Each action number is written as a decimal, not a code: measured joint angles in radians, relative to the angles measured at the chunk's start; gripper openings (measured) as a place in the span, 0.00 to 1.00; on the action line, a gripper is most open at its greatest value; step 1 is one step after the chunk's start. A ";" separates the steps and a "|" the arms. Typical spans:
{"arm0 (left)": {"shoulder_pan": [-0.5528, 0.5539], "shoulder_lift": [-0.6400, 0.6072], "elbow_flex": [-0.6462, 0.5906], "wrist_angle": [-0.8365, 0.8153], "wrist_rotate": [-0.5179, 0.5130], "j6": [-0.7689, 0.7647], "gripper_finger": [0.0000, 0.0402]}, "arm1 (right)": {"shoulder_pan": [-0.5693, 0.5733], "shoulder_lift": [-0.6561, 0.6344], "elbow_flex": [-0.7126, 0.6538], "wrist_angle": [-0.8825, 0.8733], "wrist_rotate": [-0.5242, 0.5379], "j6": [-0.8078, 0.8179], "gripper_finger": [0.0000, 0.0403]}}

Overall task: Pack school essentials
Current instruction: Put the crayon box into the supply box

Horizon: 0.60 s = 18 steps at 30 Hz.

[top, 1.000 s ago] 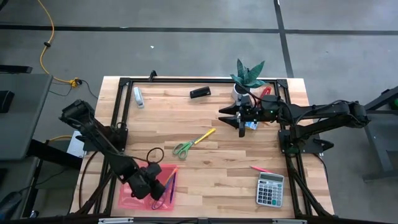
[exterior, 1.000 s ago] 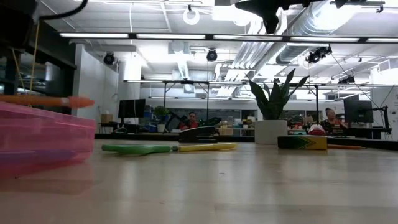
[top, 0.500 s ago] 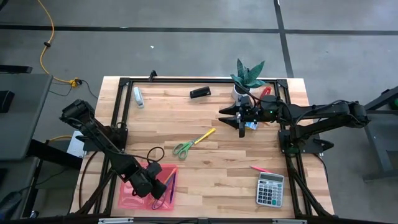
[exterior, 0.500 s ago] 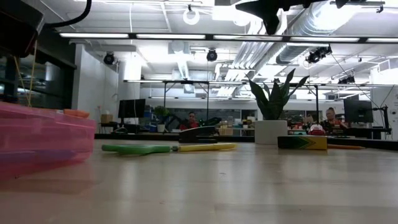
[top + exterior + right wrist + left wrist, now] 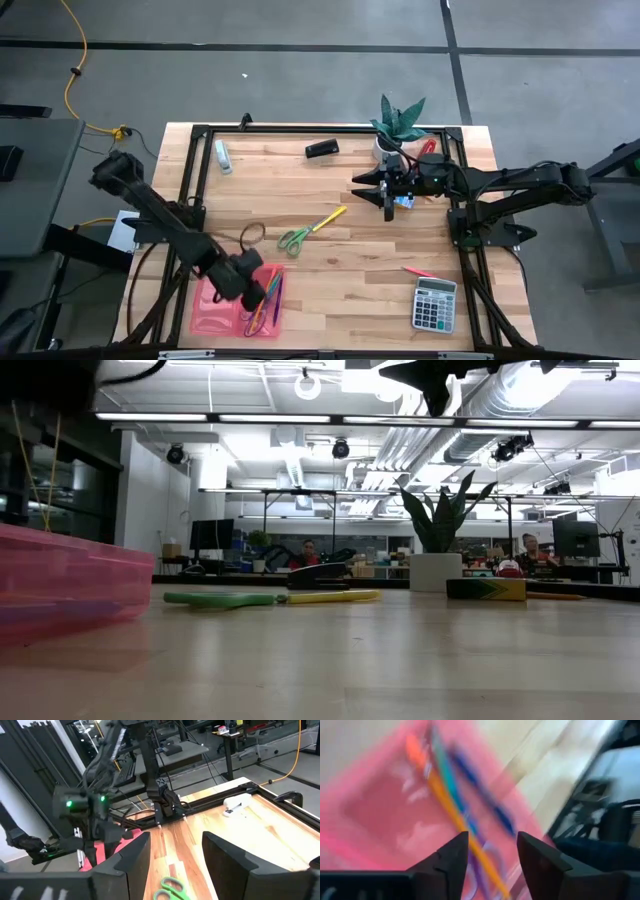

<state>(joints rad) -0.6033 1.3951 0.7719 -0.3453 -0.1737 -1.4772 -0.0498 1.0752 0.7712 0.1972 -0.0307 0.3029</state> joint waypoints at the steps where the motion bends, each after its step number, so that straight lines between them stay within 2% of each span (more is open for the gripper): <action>1: 0.018 -0.038 0.000 -0.008 -0.027 0.042 0.41 | 0.000 0.000 0.000 0.003 -0.003 0.006 0.43; 9: 0.245 -0.398 0.000 0.072 -0.316 0.586 0.43 | 0.000 0.000 0.000 0.025 -0.007 0.011 0.43; 14: 0.410 -0.560 0.000 0.255 -0.340 0.949 0.43 | 0.000 0.000 0.000 0.074 -0.007 0.005 0.43; 18: 0.496 -0.612 0.001 0.424 -0.306 1.218 0.43 | 0.000 0.000 0.000 0.124 -0.007 0.003 0.43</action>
<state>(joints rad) -0.1069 0.7827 0.7727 0.0791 -0.4798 -0.2593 -0.0498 1.0748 0.7712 0.3209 -0.0380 0.3061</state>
